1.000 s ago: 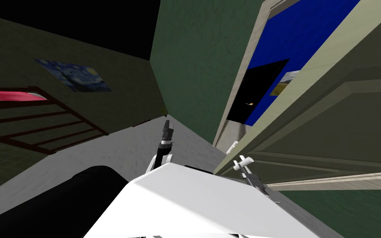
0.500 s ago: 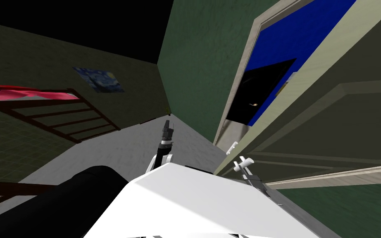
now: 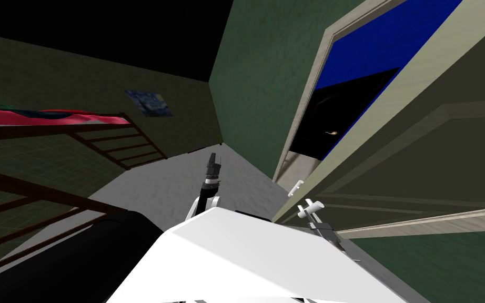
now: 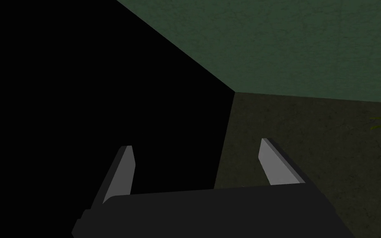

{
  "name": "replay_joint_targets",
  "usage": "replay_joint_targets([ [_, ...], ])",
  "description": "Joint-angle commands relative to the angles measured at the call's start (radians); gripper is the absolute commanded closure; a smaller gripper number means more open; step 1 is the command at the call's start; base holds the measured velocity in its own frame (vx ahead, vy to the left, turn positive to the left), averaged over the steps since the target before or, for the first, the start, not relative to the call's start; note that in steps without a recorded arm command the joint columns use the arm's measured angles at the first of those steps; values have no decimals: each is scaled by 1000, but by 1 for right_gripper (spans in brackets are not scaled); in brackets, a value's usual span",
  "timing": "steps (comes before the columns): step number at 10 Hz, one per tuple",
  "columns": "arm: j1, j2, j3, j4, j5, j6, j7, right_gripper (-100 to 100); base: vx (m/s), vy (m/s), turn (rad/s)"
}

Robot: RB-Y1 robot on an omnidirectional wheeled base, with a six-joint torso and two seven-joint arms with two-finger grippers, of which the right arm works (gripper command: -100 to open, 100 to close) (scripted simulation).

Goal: Pull the door open

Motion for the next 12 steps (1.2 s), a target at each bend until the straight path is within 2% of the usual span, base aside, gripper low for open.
replay_joint_targets([
  [1, -2, -2, 2, 11, 5, -13, -5, 100, -191, -76, 151],
  [5, -13, -8, 3, 35, 14, -34, -14, 100, -185, -82, 118],
  [6, -12, -4, 5, 31, 14, -29, -12, 100, -74, -29, 29],
  [12, -33, -11, 7, 70, 26, -56, -22, 100, -193, -70, 155],
])
